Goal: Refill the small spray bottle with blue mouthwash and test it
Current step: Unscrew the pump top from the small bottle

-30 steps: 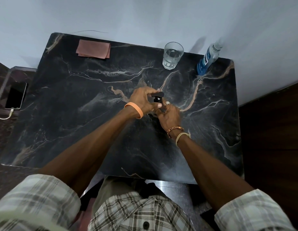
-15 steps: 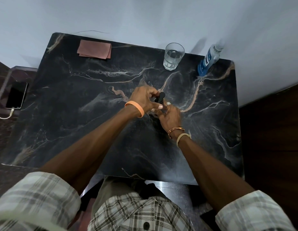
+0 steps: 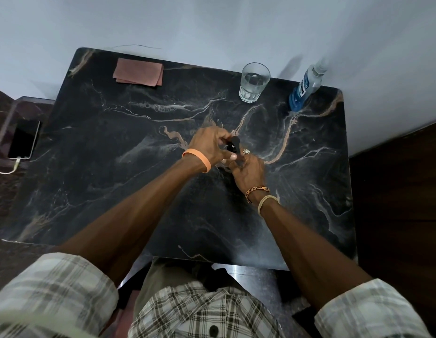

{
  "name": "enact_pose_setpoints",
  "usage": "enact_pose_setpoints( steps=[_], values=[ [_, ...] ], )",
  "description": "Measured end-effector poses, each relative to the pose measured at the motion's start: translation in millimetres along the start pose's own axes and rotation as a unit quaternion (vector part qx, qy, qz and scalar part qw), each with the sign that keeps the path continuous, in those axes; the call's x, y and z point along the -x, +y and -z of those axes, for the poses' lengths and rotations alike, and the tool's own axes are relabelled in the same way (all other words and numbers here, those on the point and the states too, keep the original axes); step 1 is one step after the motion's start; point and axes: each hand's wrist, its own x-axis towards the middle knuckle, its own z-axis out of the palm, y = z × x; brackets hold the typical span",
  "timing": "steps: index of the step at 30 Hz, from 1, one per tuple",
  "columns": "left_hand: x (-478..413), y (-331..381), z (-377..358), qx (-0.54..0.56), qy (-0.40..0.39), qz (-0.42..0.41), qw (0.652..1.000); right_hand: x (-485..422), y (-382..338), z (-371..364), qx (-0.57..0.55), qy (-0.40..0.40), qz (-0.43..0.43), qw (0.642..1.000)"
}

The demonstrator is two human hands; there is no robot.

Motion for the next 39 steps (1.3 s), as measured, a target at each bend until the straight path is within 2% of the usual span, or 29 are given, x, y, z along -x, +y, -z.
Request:
enact_pose_setpoints(
  steps=[5, 7, 10, 14, 19, 22, 28, 32, 39],
  values=[
    [1.9, 3.1, 2.5, -0.007, -0.022, -0.032, 0.999, -0.9, -0.9, 0.8, 0.004, -0.005, -0.007, 1.0],
    [1.2, 4.3, 1.8, -0.019, -0.014, -0.021, 1.0, -1.6, -0.5, 0.1, 0.014, -0.008, -0.016, 1.0],
    [-0.5, 7.0, 4.2, -0.021, -0.003, 0.006, 1.0, -0.9, -1.6, 1.1, -0.004, -0.014, 0.003, 1.0],
    [2.3, 6.9, 5.6, -0.02, -0.033, -0.038, 0.999, 0.3, -0.1, 0.6, -0.011, 0.006, 0.021, 1.0],
    [0.7, 6.9, 2.4, -0.025, -0.015, -0.01, 1.0, 2.7, -2.4, -0.9, -0.034, 0.026, 0.034, 0.999],
    [0.8, 4.2, 3.8, -0.02, -0.018, -0.03, 0.999, 2.7, -2.9, 0.1, -0.024, 0.026, 0.048, 0.998],
    [0.8, 0.3, 1.6, -0.031, -0.01, -0.009, 0.999, -0.6, 1.2, -3.9, -0.003, -0.001, 0.015, 1.0],
    [3.9, -0.7, 2.2, -0.013, -0.021, -0.038, 0.999, 3.4, -1.8, -1.2, -0.024, 0.025, 0.057, 0.998],
    [1.0, 0.1, 4.0, -0.02, -0.018, -0.022, 0.999, 2.8, -1.5, -0.6, -0.011, 0.01, 0.027, 1.0]
  ],
)
